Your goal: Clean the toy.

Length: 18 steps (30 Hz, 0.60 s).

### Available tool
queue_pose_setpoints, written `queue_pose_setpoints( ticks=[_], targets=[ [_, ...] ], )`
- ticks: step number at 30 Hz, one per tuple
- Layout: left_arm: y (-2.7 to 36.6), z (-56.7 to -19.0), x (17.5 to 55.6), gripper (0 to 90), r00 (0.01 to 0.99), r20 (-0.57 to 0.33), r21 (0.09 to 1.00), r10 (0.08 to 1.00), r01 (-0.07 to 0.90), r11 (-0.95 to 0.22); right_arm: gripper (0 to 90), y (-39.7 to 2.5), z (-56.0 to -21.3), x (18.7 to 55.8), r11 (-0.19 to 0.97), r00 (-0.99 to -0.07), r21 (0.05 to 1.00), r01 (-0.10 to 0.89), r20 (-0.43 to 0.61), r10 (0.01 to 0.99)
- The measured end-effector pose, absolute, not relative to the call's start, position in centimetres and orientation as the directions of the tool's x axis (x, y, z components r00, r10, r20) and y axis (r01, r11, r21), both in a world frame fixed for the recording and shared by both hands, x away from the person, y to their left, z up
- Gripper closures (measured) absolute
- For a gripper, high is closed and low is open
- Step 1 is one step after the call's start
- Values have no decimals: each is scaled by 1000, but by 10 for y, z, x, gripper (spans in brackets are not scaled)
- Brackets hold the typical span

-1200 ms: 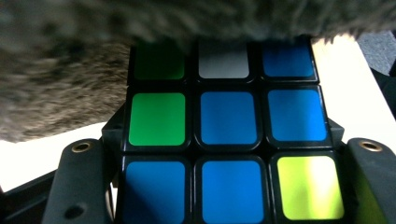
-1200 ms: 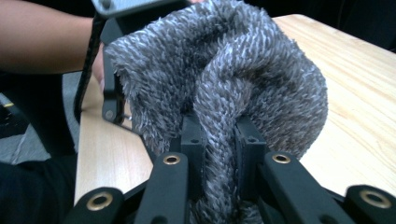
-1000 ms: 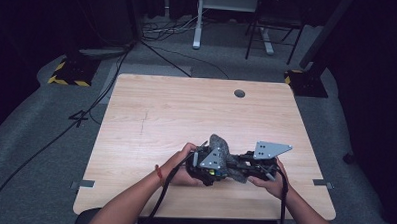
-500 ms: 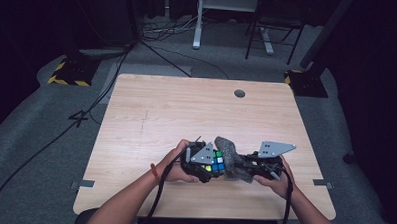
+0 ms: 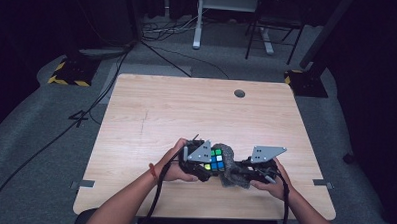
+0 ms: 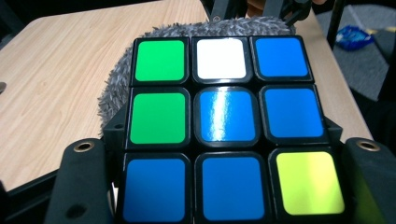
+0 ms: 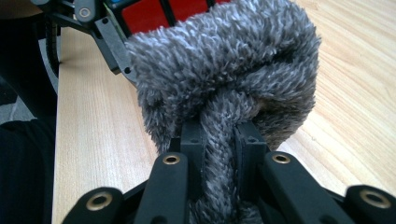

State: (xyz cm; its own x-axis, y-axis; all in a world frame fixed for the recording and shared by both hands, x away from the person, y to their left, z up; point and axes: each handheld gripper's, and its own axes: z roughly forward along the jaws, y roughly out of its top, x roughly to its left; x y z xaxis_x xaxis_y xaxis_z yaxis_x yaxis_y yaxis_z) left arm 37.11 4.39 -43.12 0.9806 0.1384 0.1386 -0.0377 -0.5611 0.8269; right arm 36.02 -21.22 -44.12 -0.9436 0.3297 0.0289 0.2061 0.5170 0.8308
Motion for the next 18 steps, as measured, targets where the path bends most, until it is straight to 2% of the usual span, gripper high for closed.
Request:
queue_pose_setpoints(
  ticks=[5, 7, 9, 13, 15, 18],
  targets=[
    [37, -439, 372, 331, 978, 147, 797, 144, -31, -604, 777, -214, -433, 359, 459, -945, 869, 188, 33, 325],
    [36, -440, 372, 328, 978, 155, 796, 141, -39, -605, 778, -211, -428, 355, 478, -948, 863, 160, 1, 317],
    [36, -438, 373, 328, 980, 144, 799, 141, -31, -601, 778, -213, -430, 357, 447, -948, 875, 184, 38, 316],
    [36, -437, 372, 310, 978, 156, 794, 137, -41, -606, 780, -213, -429, 358, 417, -955, 892, 174, 49, 294],
    [29, -439, 368, 332, 976, 182, 760, 118, -63, -647, 780, -210, -426, 356, 396, -963, 904, 163, 58, 264],
    [23, -444, 365, 333, 976, 201, 732, 86, -91, -676, 781, -199, -422, 351, 439, -973, 891, 116, 13, 232]
  ],
)
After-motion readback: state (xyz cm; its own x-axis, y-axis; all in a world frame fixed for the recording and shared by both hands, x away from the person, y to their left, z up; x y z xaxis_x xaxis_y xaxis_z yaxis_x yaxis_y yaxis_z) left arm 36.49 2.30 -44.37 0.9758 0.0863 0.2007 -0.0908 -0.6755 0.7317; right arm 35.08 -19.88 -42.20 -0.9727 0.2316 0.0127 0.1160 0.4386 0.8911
